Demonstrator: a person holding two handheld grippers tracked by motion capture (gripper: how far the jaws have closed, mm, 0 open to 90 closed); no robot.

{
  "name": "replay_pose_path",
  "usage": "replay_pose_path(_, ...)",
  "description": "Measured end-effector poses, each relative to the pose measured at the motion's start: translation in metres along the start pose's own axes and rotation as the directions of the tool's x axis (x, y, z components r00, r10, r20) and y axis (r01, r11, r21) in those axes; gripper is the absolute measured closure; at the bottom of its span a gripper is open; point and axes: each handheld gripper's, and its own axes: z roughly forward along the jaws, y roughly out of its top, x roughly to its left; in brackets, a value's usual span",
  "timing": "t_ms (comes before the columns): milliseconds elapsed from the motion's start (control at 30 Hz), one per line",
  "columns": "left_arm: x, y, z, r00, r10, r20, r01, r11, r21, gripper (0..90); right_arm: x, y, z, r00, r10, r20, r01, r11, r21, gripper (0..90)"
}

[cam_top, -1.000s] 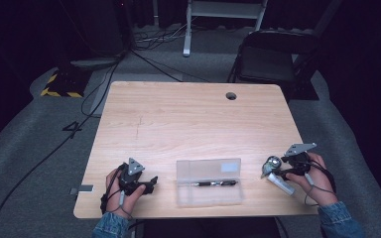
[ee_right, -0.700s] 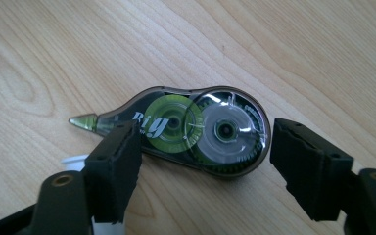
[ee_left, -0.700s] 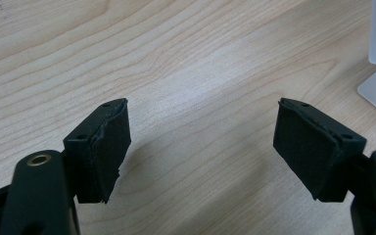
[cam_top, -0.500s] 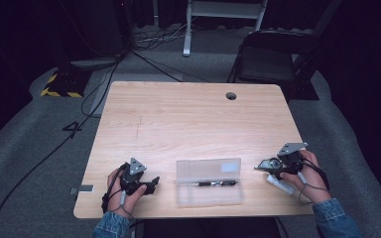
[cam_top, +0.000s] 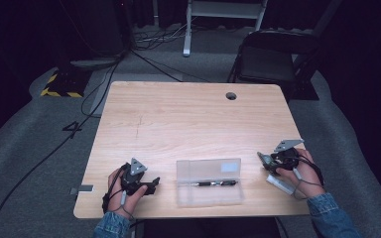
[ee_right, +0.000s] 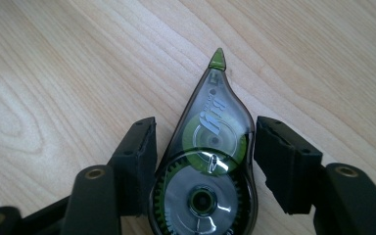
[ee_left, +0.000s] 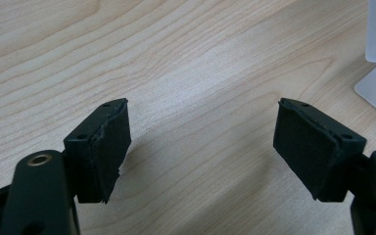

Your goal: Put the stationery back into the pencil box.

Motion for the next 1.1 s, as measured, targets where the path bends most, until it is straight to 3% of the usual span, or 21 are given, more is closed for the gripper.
replay_pose_path(367,0.000,0.000,0.000,1.0000,0.005,0.001,-0.005,0.9999,0.009,22.4,-0.001,0.000,0.001,0.9991,0.038,-0.020,-0.038,0.999,-0.010,49.6)
replay_pose_path(700,0.006,-0.003,0.002,0.9996,0.004,-0.028,-0.004,0.9999,0.017,22.4,-0.004,-0.001,0.002,0.9968,0.070,-0.039,-0.071,0.997,-0.016,50.2)
replay_pose_path(1100,0.022,-0.009,-0.001,0.9980,-0.040,-0.048,0.041,0.9992,0.005,18.4,-0.004,0.001,0.002,0.9944,0.103,-0.024,-0.104,0.994,-0.017,51.3)
